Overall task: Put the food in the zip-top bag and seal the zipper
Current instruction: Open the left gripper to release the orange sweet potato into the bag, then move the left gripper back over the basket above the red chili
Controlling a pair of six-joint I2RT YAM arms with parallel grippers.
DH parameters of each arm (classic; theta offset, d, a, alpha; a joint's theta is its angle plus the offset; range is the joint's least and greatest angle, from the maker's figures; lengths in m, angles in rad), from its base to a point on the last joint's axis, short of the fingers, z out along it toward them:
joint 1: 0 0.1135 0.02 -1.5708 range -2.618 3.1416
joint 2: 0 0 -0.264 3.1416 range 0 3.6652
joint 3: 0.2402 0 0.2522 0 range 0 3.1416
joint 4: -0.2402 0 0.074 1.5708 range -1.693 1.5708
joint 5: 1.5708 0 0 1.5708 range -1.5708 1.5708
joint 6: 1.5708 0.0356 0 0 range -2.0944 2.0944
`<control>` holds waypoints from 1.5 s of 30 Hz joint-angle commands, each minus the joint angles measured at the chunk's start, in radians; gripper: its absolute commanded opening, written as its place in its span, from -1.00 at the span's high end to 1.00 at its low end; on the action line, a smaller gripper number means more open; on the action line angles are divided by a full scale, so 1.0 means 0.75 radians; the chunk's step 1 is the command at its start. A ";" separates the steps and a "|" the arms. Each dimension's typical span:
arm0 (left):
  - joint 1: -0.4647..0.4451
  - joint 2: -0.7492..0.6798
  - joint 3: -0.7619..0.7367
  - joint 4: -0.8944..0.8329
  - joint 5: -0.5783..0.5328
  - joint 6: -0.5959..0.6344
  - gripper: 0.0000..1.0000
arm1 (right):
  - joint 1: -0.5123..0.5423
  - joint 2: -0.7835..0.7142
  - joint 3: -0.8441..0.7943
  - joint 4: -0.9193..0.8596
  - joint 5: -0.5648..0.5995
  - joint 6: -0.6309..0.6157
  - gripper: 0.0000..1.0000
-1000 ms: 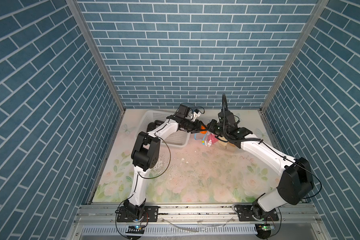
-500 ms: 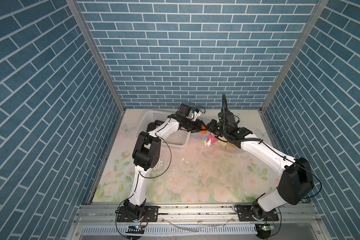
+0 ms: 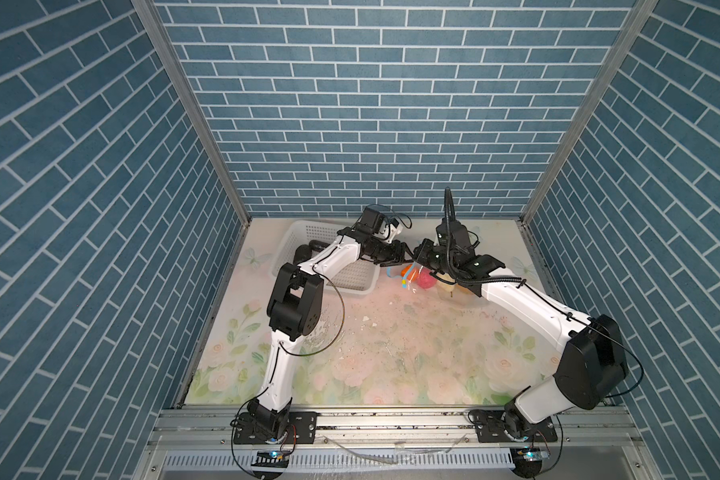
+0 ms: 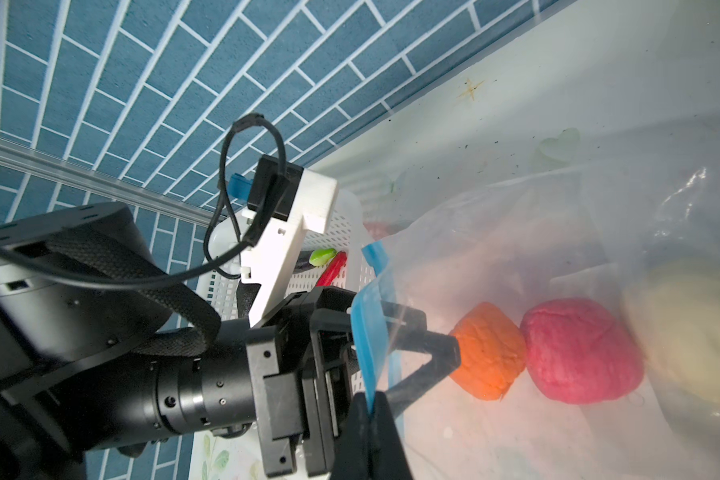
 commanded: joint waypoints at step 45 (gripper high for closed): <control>0.314 -0.507 -0.429 -0.408 -0.879 -0.172 -0.39 | -0.008 0.001 -0.011 0.064 -0.030 0.031 1.00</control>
